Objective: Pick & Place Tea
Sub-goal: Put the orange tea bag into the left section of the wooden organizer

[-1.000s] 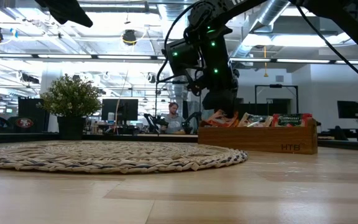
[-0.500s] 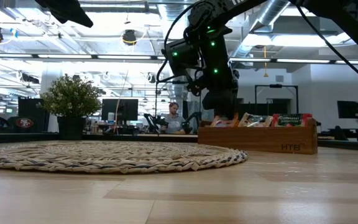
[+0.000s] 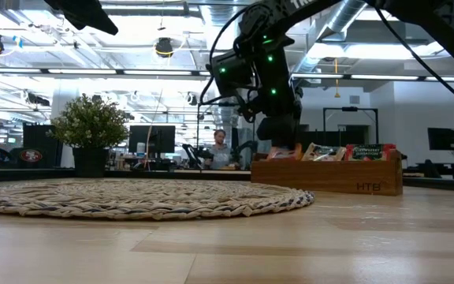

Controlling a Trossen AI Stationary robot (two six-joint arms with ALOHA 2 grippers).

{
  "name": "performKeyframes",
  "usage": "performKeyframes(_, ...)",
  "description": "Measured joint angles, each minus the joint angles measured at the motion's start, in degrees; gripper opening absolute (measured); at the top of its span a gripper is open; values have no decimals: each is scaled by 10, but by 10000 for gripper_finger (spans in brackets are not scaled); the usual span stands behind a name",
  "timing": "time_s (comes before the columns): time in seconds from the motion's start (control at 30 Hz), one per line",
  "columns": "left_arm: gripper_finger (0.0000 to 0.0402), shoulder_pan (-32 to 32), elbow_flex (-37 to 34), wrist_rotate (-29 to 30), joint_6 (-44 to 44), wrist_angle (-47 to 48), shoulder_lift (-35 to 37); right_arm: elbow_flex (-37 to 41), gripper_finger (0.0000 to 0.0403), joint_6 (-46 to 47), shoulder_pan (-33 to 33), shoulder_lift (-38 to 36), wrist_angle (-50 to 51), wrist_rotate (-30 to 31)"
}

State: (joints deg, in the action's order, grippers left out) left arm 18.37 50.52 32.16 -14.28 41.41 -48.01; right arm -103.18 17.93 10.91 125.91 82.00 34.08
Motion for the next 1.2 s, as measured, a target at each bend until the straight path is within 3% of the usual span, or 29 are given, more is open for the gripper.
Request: performKeyframes(1.2, 0, 0, 0, 0, -1, 0, 0, -15, 95, 82, 1, 0, 5, -48)
